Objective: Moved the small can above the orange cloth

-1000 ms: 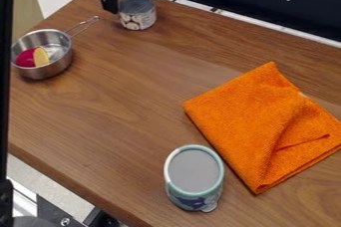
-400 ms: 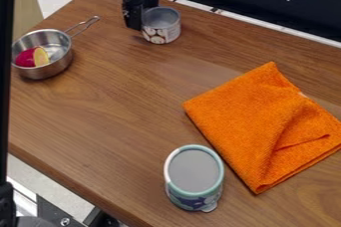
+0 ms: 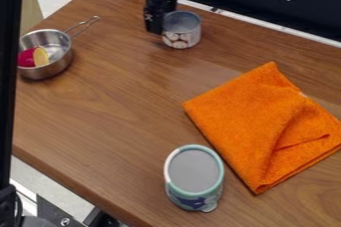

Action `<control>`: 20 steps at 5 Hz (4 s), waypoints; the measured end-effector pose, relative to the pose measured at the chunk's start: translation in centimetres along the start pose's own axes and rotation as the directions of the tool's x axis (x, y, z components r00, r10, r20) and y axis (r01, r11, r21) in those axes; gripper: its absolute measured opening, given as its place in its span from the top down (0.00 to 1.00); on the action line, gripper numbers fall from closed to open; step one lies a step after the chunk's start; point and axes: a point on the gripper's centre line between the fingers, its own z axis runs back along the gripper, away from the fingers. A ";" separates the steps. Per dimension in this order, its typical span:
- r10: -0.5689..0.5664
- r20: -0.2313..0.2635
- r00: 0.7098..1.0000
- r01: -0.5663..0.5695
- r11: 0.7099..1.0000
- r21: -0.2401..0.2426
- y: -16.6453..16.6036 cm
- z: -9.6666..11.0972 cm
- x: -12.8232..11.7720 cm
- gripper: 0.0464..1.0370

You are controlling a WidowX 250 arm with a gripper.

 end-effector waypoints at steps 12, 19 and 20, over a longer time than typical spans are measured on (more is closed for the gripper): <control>0.009 -0.212 0.977 -0.031 0.994 -0.101 -0.2 4.3 -13.5 0.04; -0.232 -0.125 0.965 0.216 0.968 -0.127 5.0 6.0 2.6 0.04; -0.292 -0.148 0.945 0.272 0.952 -0.141 6.1 6.2 3.8 0.04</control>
